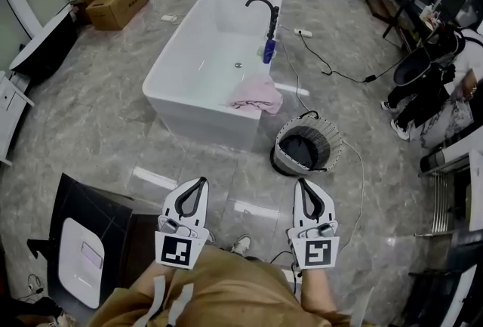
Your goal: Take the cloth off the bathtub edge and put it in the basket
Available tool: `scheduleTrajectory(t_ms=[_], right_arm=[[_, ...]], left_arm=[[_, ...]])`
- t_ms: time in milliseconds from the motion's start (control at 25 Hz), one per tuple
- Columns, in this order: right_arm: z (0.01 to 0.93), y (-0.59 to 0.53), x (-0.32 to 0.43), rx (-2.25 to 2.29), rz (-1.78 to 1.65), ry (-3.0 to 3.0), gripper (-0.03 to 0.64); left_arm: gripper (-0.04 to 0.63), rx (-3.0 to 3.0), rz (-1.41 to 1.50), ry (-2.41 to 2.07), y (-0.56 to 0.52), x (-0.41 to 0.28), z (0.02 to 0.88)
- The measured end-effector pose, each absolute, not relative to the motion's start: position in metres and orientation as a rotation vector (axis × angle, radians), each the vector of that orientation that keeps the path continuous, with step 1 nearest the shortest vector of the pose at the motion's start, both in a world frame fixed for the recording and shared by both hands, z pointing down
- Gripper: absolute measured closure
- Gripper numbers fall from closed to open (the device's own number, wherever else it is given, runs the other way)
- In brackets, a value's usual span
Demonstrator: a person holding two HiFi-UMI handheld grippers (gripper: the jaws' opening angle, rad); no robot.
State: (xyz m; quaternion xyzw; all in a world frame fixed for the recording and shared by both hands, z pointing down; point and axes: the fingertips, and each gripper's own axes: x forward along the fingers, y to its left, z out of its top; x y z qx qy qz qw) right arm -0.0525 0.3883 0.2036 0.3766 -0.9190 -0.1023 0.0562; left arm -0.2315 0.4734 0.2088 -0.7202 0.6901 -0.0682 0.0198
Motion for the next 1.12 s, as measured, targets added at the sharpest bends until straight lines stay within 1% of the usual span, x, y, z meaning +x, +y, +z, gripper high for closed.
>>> scheduleTrajectory(t_ms=[240,400,640,880,1120], right_arm=[[0.204,0.377,-0.04,1.13,-0.335,-2.794,0.611],[0.203,0.37,-0.034,1.128,-0.359,-2.793,0.611],[0.215,0.348,-0.037,1.145,-0.309,-2.764,0.611],[0.218,0.302,-0.062,1.18,-0.33,-2.732,0.611],[0.226,0.229,-0.106,1.165,-0.308,-2.647,0.611]], left_arm=[[0.589,-2.195,-0.172,2.15,0.463,-0.219,0.198],[0.589,-2.199,-0.18,2.166,0.454,-0.219,0.204],[0.588,-2.225,-0.187,2.155,0.428,-0.226,0.215],[0.588,-2.285,-0.184,2.15,0.374,-0.257,0.238],[0.589,-2.342,-0.119,2.16,0.292,-0.307,0.246]])
